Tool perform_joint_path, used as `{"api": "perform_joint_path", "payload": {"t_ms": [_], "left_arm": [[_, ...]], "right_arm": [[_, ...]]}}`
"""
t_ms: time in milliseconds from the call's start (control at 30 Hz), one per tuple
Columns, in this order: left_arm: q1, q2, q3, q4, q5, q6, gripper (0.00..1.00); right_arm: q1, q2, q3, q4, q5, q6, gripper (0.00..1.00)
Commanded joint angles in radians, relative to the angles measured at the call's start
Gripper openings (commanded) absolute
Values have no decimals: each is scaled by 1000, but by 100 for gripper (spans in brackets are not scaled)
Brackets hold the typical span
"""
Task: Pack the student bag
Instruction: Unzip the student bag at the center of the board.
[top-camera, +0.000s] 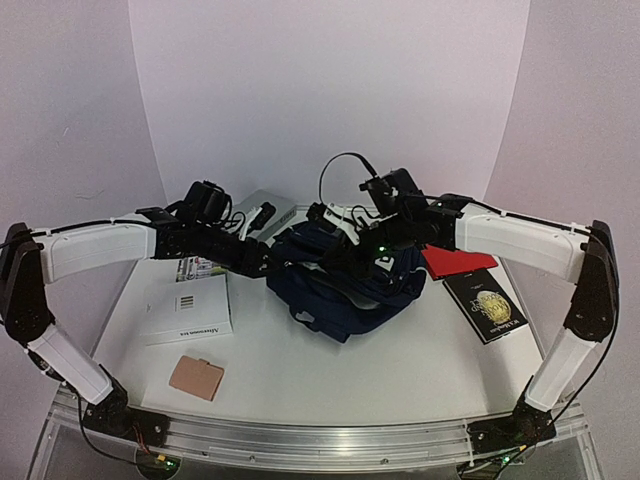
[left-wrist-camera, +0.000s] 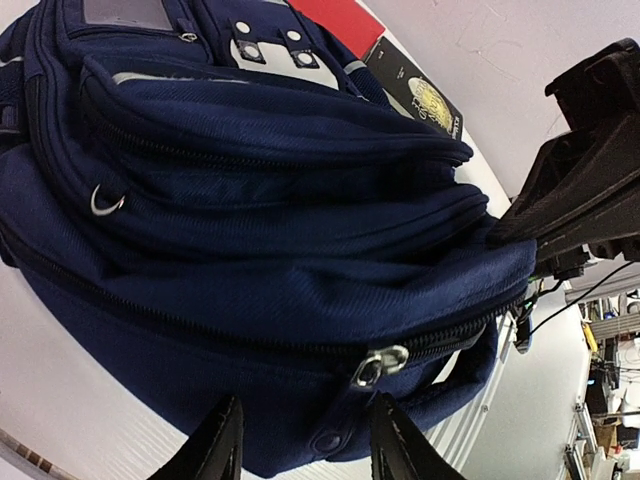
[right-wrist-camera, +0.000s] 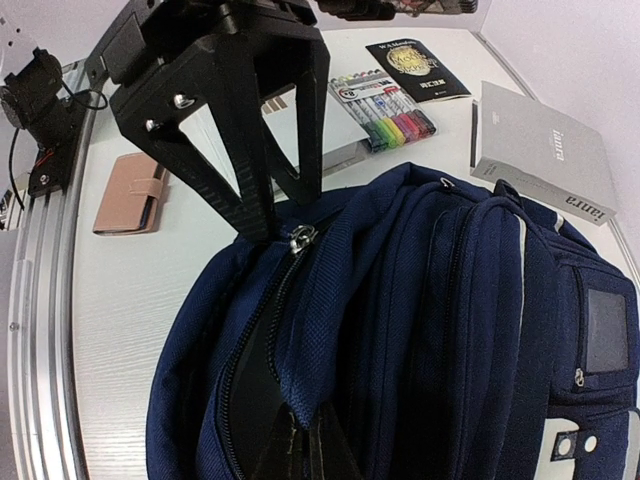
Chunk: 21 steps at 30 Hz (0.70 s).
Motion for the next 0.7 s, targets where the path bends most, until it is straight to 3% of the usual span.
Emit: {"api": "perform_joint_path", "payload": {"t_ms": [0, 267, 500, 667], "left_arm": [[-17, 26, 64, 17, 44, 35, 42], [-30, 20, 50, -25, 41, 42, 24], [-28, 11, 26, -56, -63, 20, 2], [-16, 43, 17, -42, -130, -42, 0]], "right_arm": [[-2, 9, 84, 67, -51, 15, 0], [-2, 19, 97, 67, -55, 19, 0], [-3, 2, 95, 61, -61, 6, 0], [-5, -23, 83, 45, -80, -19, 0]]}}
